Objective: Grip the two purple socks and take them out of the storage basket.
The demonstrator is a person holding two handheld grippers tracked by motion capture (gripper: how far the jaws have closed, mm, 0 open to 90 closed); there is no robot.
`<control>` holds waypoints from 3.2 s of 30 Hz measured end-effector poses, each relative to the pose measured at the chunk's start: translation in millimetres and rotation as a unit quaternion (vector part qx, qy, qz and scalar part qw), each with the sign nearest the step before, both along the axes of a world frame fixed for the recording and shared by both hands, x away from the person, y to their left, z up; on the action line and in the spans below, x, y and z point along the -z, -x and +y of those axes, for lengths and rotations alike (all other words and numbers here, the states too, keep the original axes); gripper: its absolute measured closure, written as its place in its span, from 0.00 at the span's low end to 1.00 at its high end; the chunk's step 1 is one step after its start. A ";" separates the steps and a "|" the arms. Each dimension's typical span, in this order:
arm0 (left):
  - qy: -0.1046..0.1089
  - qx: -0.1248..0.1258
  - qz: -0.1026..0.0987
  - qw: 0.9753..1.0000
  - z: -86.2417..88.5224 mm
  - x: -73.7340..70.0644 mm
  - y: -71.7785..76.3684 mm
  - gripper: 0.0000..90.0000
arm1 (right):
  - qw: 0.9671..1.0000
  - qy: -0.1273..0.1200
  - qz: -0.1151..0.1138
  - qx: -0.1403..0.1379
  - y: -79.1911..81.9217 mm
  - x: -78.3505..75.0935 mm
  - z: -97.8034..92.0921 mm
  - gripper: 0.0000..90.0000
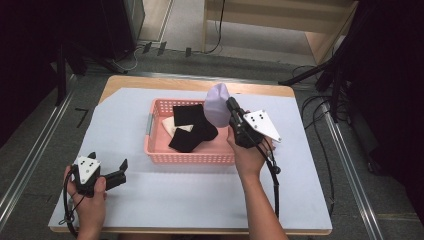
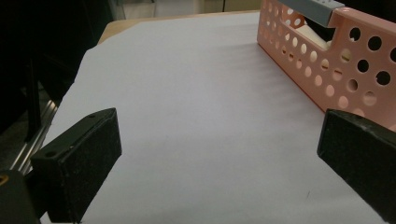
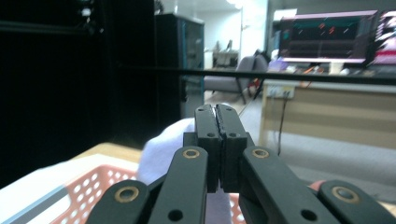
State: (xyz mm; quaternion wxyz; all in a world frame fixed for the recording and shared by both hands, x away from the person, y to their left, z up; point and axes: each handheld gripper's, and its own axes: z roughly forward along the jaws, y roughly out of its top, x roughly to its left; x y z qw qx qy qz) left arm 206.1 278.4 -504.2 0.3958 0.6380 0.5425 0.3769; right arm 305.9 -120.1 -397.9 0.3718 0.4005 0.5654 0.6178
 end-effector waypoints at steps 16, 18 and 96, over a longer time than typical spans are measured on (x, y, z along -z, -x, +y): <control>0.000 0.000 0.002 1.000 0.0 -0.2 0.2 0.00 | 0.997 -0.016 -0.034 0.069 1.5 -14.4 -46.3 1.00; 0.000 0.000 0.000 1.000 -0.1 0.0 0.0 0.00 | 0.996 -0.018 -0.033 0.077 1.1 -13.7 -54.3 1.00; -0.008 -0.004 -0.008 1.000 -2.0 0.1 1.8 0.01 | 0.976 0.002 0.172 0.136 100.7 124.8 -208.0 0.17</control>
